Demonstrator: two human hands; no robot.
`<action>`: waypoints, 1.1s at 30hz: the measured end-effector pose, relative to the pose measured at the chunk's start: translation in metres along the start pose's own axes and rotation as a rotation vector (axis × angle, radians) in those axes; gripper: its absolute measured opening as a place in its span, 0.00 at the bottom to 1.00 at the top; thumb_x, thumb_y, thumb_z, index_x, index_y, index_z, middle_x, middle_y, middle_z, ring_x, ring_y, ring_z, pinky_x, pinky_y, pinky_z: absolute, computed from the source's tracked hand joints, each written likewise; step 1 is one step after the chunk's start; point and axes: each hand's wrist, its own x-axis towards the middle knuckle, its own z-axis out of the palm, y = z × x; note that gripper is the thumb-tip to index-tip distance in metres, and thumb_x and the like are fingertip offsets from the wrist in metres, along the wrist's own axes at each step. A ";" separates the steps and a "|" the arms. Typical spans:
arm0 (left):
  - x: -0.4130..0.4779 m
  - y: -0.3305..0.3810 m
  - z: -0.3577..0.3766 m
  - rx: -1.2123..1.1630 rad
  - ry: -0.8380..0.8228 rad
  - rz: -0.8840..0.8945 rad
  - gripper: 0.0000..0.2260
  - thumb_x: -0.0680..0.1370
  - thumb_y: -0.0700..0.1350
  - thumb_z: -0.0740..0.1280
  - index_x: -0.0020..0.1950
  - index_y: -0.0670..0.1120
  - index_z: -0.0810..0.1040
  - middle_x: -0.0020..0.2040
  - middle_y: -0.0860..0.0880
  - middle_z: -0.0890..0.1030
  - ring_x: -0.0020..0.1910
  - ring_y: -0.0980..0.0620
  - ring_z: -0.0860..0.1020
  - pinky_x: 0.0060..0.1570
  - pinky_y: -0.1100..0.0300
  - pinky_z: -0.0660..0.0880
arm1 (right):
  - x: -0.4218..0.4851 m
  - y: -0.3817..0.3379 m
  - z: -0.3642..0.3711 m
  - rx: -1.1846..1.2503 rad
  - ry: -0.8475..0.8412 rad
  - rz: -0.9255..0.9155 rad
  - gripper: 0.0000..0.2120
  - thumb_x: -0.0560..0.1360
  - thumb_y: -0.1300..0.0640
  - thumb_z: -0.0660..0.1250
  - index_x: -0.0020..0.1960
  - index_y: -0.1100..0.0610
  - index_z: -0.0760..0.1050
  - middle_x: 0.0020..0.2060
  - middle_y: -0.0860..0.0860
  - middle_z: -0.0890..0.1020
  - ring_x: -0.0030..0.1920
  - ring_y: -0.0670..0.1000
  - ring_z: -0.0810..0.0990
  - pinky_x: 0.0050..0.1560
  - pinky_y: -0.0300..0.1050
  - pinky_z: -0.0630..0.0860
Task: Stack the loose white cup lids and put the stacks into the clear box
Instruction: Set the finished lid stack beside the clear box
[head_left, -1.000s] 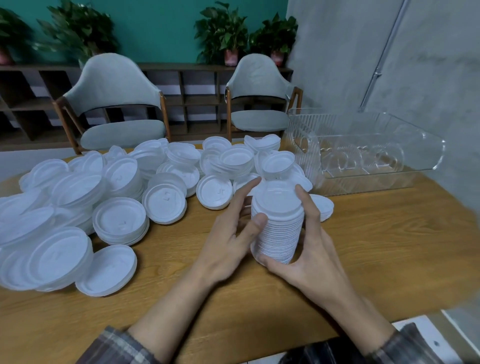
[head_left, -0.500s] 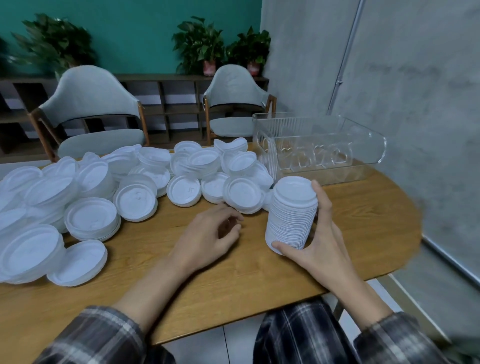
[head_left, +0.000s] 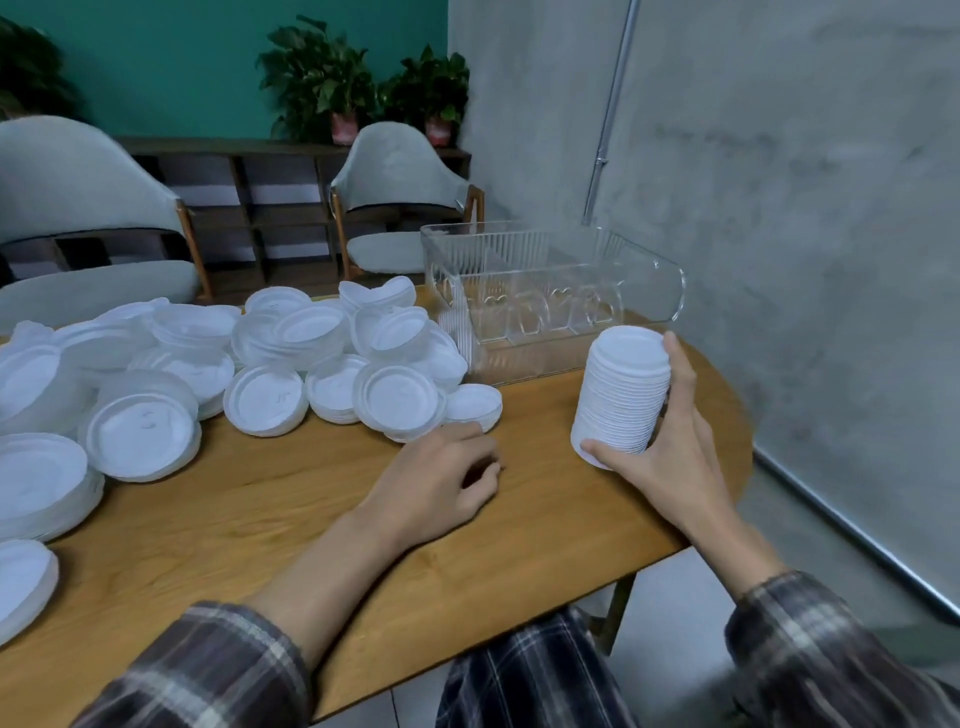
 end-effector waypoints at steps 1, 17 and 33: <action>0.001 -0.001 0.002 -0.007 0.004 0.001 0.07 0.81 0.49 0.66 0.51 0.50 0.83 0.45 0.54 0.79 0.47 0.55 0.77 0.47 0.53 0.76 | 0.005 0.005 -0.002 -0.012 0.014 0.005 0.66 0.64 0.50 0.86 0.81 0.34 0.40 0.80 0.45 0.63 0.76 0.51 0.67 0.70 0.49 0.65; -0.004 -0.012 0.013 -0.053 0.059 -0.002 0.05 0.80 0.46 0.69 0.54 0.52 0.84 0.46 0.59 0.77 0.47 0.60 0.74 0.45 0.66 0.71 | 0.076 0.052 -0.007 -0.171 0.150 0.113 0.65 0.65 0.48 0.85 0.82 0.36 0.39 0.79 0.51 0.66 0.73 0.59 0.71 0.69 0.63 0.72; -0.013 -0.012 0.010 -0.042 0.061 0.053 0.06 0.82 0.47 0.68 0.56 0.53 0.83 0.51 0.60 0.78 0.51 0.59 0.77 0.49 0.63 0.75 | 0.065 0.052 -0.014 -0.112 0.125 0.217 0.68 0.64 0.40 0.84 0.81 0.35 0.33 0.79 0.51 0.67 0.75 0.54 0.72 0.71 0.62 0.70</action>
